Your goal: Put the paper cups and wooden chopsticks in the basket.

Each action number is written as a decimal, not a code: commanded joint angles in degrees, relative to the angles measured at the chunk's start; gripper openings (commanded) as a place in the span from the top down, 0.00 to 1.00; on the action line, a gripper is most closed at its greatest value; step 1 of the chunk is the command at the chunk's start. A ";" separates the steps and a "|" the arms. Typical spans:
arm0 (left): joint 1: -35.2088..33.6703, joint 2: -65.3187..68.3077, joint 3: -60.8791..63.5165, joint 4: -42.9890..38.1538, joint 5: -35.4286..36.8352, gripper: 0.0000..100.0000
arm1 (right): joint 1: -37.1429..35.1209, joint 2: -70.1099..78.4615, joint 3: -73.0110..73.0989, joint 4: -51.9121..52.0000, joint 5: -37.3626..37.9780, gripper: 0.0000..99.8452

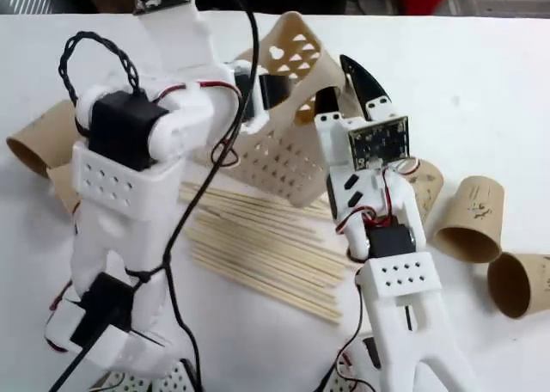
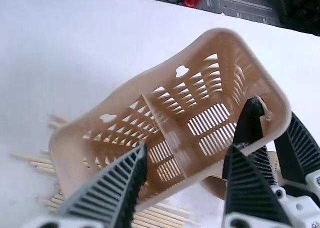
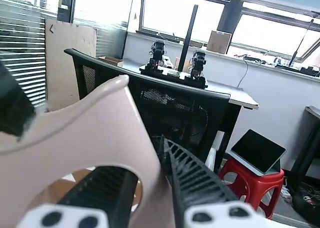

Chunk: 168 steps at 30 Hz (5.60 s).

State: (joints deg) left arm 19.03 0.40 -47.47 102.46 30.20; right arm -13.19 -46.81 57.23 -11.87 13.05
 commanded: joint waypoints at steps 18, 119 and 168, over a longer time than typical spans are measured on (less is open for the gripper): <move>1.01 -1.10 22.15 -18.81 5.19 0.76 | -2.15 -10.07 -1.05 8.40 -8.88 0.98; -2.86 42.59 -32.09 -7.65 -30.24 0.98 | 21.32 -10.86 12.75 59.56 8.44 0.98; -2.77 52.62 -32.18 0.00 -29.89 0.98 | 21.05 -10.86 16.79 55.08 8.09 0.98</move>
State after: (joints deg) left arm 15.43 54.46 -79.12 101.93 -0.40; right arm 7.47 -55.87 74.29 44.31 20.79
